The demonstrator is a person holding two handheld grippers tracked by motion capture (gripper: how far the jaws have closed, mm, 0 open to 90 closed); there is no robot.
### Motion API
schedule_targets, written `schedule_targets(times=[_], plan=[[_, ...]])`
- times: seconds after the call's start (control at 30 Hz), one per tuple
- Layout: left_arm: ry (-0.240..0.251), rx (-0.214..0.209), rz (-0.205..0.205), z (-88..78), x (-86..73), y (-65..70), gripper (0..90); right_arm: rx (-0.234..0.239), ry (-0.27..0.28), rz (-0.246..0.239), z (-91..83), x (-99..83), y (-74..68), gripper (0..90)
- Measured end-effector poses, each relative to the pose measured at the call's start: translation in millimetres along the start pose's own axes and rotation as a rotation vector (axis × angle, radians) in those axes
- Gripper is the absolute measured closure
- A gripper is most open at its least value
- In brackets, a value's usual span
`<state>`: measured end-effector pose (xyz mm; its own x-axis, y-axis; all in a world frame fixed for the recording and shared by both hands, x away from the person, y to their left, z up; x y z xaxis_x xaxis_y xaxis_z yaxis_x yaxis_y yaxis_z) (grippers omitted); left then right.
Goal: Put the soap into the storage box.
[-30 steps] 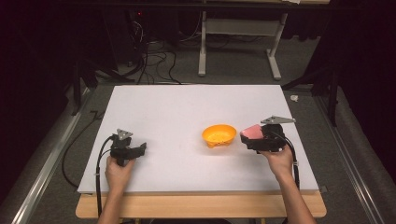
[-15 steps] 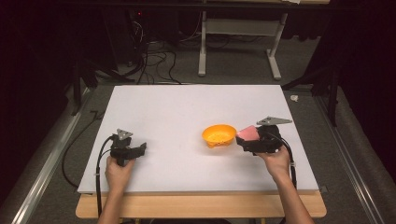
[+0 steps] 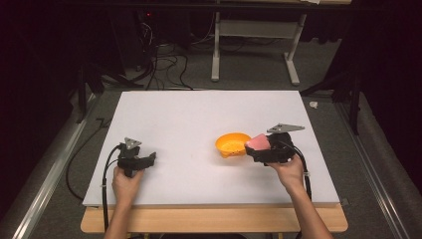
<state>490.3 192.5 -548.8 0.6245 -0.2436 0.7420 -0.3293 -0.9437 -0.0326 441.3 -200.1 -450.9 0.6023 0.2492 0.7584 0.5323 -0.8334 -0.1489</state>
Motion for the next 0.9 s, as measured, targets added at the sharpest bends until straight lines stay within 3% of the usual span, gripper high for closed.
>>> schedule_targets(times=[0.4,0.9], plan=[[0.0,0.0,0.0,0.0,0.0,0.0,26.5,0.038,-0.017,-0.017,8.2,10.6,-15.5,13.6],[0.0,0.001,0.001,0.0,0.0,0.0,26.5,0.056,-0.035,-0.006,20.1,18.9,-21.8,13.6]])
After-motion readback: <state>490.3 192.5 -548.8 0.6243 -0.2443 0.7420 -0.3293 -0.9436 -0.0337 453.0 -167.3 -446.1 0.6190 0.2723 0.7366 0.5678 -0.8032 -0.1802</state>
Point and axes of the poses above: each handheld gripper's, and its own axes: z roughly forward along the jaws, x roughly out of its top, y roughly to its right, the point moved 9 cm from there along z, roughly forward along the jaws, and after that the axes turned 3 degrees about x, right-handed, at the moved point
